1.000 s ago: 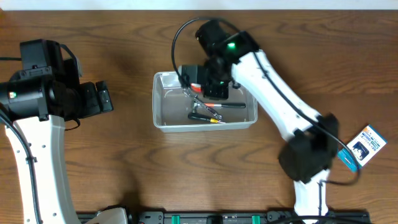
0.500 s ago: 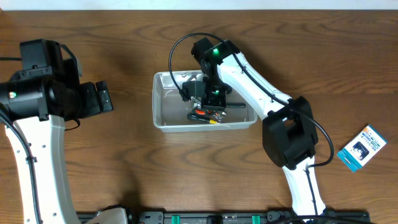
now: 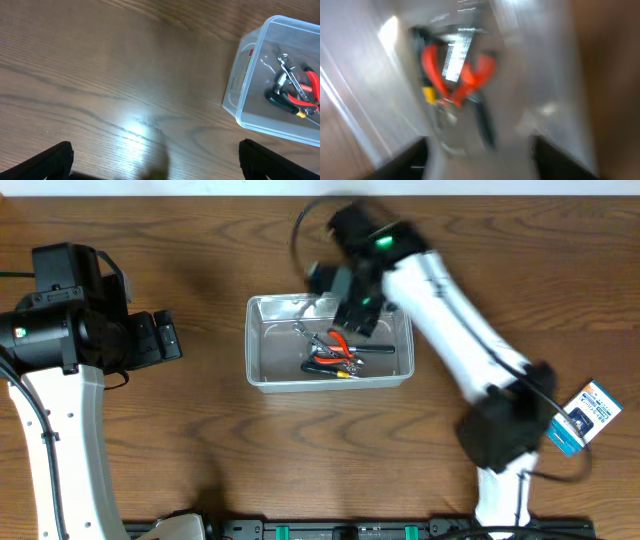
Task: Pack container
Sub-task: 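Move the right gripper to the blue-white screwdriver set box and grasp it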
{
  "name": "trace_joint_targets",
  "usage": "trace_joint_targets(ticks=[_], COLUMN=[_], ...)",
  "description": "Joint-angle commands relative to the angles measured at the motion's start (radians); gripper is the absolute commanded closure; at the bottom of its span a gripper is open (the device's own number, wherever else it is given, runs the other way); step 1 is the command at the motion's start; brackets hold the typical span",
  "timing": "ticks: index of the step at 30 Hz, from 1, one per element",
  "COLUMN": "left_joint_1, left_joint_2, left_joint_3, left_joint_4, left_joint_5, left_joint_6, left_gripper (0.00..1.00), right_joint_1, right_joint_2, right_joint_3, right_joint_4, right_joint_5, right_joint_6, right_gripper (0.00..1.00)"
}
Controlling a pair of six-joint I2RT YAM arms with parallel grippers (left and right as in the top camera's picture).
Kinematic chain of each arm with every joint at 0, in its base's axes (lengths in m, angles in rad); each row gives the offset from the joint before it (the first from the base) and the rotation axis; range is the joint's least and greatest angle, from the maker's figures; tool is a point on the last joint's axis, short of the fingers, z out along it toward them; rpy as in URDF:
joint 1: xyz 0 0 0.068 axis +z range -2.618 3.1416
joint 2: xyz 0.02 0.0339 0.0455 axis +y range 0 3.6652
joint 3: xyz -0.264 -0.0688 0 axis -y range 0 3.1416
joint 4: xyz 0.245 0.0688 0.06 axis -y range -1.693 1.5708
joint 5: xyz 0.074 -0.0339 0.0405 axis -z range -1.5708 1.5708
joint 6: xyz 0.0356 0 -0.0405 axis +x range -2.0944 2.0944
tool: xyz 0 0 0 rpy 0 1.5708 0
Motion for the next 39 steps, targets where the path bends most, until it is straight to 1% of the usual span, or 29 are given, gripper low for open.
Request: trace_joint_targets(ticks=[1, 6, 7, 10, 13, 17, 20, 23, 27, 31, 36, 39], left_joint_1=[0.0, 0.0, 0.0, 0.0, 0.0, 0.0, 0.0, 0.0, 0.0, 0.0, 0.0, 0.0], left_joint_2=[0.002, 0.002, 0.002, 0.002, 0.002, 0.002, 0.002, 0.002, 0.002, 0.002, 0.002, 0.002], left_joint_3=[-0.001, -0.001, -0.001, -0.001, -0.001, -0.001, -0.001, -0.001, -0.001, -0.001, -0.001, -0.001], left_joint_4=[-0.004, -0.003, -0.003, -0.003, -0.004, -0.003, -0.003, -0.003, -0.004, -0.004, -0.004, -0.004], left_joint_5=[-0.012, -0.012, -0.012, -0.012, -0.012, -0.012, -0.012, -0.012, -0.012, -0.012, -0.012, -0.012], left_joint_6=[0.01, 0.01, 0.01, 0.01, 0.01, 0.01, 0.01, 0.01, 0.01, 0.01, 0.01, 0.01], left_gripper=[0.02, 0.02, 0.02, 0.02, 0.02, 0.02, 0.02, 0.02, 0.02, 0.02, 0.02, 0.02], right_joint_1=[-0.139, -0.409, -0.488, -0.682, -0.863, -1.05, -1.142, -1.208, -1.244, -1.247, -1.244, -1.244], right_joint_2=[-0.197, -0.328, -0.349, -0.37, -0.367, -0.367, -0.367, -0.367, -0.365, -0.365, -0.365, -0.365], right_joint_3=[0.053, 0.053, 0.053, 0.053, 0.034, -0.067, -0.188, -0.353, -0.557, -0.713, -0.832, -0.88], right_joint_4=[0.002, -0.032, -0.056, -0.135, -0.211, -0.198, -0.154, -0.056, 0.104, 0.272, 0.413, 0.463], right_joint_5=[0.116, 0.117, 0.117, 0.119, 0.175, 0.173, 0.171, 0.134, 0.083, 0.078, 0.078, 0.078], right_joint_6=[0.269, 0.581, 0.654, 0.802, 0.935, 0.96, 0.96, 0.946, 0.879, 0.809, 0.784, 0.76], right_gripper=[0.01, 0.01, 0.01, 0.01, 0.02, 0.01, 0.01, 0.01, 0.01, 0.01, 0.01, 0.01])
